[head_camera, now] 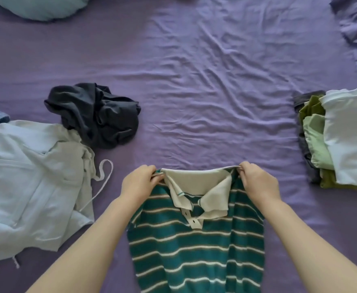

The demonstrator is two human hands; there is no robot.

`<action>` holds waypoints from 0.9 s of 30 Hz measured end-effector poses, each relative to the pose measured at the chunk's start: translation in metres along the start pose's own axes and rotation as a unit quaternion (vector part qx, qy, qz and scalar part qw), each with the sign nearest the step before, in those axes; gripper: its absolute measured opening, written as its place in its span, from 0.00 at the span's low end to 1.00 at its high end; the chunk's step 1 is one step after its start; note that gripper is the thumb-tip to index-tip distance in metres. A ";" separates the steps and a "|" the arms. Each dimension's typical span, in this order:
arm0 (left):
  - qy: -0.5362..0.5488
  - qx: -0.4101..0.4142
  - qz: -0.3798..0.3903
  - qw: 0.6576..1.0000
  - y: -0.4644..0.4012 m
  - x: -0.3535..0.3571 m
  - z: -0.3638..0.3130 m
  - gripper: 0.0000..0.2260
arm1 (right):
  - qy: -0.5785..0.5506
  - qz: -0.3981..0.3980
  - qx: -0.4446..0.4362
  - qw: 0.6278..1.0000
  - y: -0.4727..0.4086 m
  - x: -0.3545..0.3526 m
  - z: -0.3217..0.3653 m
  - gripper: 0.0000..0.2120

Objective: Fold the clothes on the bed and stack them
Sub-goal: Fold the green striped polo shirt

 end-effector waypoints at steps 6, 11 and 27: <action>-0.042 0.165 -0.146 0.975 0.012 0.012 -0.063 0.07 | 0.000 -0.083 -0.190 0.978 0.013 0.010 0.047 0.15; -0.130 0.121 -0.012 0.984 0.001 0.046 -0.083 0.13 | 0.057 0.107 -0.270 0.955 0.024 0.054 0.077 0.22; 0.325 0.008 -0.014 0.946 -0.026 -0.016 -0.050 0.05 | -0.222 0.016 -0.155 0.963 -0.006 0.004 0.048 0.08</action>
Point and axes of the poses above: each hand's wrist, its own y-axis away from the middle knuckle, its own x-axis out of the palm, z = x × y, the point moved 6 cm from there along -y, towards the middle knuckle, and after that the axes turned 11 degrees about z, right-handed, at the moved point
